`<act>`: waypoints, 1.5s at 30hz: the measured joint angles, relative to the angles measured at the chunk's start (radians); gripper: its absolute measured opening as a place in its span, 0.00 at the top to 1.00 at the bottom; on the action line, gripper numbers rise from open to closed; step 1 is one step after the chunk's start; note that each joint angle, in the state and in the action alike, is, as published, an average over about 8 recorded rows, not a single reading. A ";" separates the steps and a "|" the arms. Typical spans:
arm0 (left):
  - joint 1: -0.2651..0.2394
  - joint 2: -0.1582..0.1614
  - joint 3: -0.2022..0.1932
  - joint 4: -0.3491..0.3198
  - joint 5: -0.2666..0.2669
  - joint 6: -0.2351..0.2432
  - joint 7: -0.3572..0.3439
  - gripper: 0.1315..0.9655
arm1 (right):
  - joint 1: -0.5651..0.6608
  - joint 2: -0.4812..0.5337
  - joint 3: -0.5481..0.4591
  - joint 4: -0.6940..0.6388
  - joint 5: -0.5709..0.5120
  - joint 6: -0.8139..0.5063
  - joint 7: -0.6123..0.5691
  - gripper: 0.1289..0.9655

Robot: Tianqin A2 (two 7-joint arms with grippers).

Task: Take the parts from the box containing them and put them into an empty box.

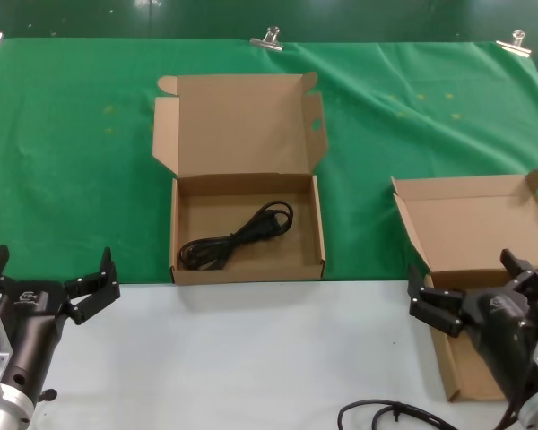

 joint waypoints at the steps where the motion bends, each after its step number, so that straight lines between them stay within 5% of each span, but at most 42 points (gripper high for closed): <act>1: 0.000 0.000 0.000 0.000 0.000 0.000 0.000 0.00 | 0.000 0.000 0.000 0.000 0.000 0.000 0.000 0.00; 45: 0.000 0.000 0.000 0.000 0.000 0.000 0.000 0.00 | 0.000 0.000 0.000 0.000 0.000 0.000 0.000 0.00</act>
